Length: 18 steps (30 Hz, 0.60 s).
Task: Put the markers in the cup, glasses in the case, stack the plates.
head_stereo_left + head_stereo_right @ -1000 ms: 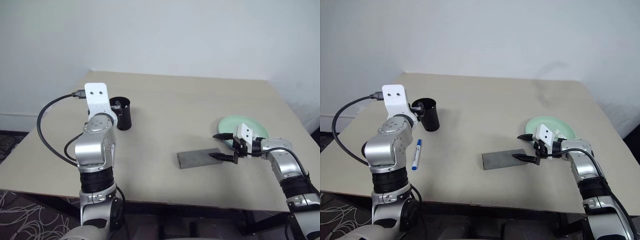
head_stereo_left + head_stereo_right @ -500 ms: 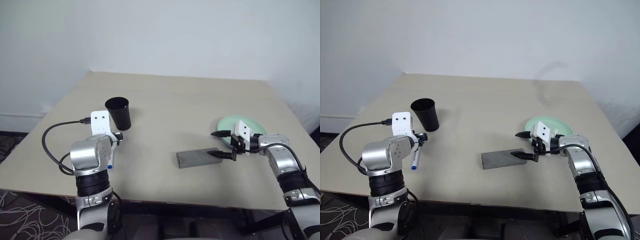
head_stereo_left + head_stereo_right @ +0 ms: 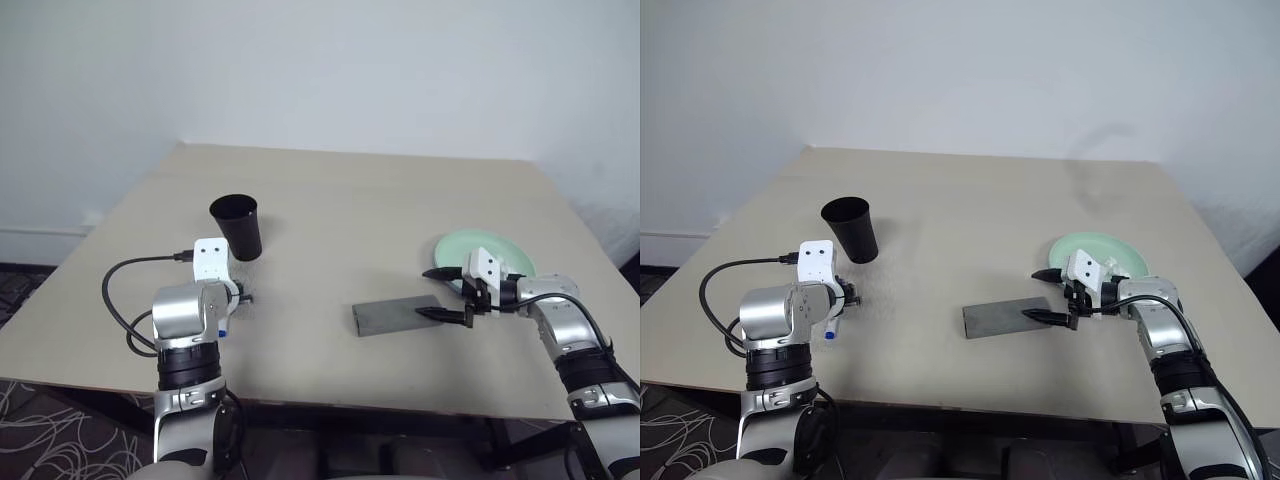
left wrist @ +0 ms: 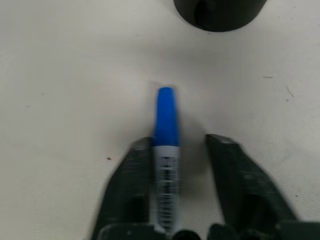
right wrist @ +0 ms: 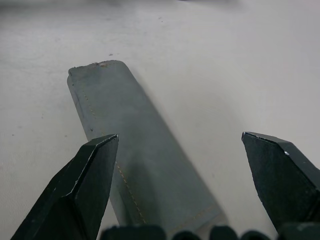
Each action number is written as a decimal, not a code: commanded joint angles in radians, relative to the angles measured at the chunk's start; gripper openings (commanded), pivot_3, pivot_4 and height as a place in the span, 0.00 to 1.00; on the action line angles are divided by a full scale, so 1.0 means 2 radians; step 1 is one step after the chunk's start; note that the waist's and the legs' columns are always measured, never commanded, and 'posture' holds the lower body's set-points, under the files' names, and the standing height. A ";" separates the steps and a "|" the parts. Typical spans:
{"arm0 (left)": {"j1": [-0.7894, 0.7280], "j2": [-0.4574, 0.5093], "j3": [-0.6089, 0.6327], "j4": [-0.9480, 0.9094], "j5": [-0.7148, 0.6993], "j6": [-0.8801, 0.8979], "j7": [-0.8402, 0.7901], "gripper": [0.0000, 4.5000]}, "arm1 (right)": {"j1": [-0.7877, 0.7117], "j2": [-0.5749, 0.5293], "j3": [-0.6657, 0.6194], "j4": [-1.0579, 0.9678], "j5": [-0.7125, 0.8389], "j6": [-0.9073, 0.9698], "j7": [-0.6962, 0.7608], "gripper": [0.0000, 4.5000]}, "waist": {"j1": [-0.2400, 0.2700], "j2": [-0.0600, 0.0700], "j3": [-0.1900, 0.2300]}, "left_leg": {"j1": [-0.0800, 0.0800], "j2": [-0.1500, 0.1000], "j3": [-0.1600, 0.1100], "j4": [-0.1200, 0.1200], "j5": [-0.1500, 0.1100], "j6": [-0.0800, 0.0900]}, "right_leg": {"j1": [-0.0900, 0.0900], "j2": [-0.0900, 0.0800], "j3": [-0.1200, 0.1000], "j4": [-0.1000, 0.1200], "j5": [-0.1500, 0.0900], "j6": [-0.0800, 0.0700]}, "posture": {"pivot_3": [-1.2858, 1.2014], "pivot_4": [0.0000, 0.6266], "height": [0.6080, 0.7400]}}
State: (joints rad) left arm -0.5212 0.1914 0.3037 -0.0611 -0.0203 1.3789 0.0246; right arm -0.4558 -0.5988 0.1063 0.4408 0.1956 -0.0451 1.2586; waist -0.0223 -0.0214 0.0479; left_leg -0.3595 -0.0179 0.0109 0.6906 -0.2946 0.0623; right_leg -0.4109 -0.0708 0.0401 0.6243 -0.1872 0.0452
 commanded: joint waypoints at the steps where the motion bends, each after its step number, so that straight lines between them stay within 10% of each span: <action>1: -0.003 -0.007 0.005 -0.003 -0.010 -0.011 -0.004 0.05 | -0.001 -0.007 -0.015 -0.020 0.009 0.001 -0.003 0.95 | 0.001 0.000 0.000 | 0.000 0.000 0.000 0.000 0.000 0.000 | 0.000 0.000 0.000 0.000 0.000 0.000 | 0.52 0.00 1.00; 18: -0.030 0.052 -0.108 -0.028 -0.052 -0.352 -0.174 0.02 | -0.006 -0.005 -0.013 -0.017 0.007 0.004 -0.004 0.95 | 0.001 0.000 0.000 | -0.001 0.000 0.001 -0.001 0.000 0.000 | -0.001 0.000 0.000 -0.001 0.000 0.000 | 0.52 0.00 1.00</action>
State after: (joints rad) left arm -0.5330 0.2806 0.0946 -0.1034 -0.1250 0.7863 -0.3006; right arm -0.4499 -0.6040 0.1032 0.4278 0.1956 -0.0346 1.2559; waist -0.0202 -0.0205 0.0482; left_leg -0.3609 -0.0177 0.0120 0.6891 -0.2945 0.0622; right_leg -0.4124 -0.0713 0.0405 0.6228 -0.1869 0.0442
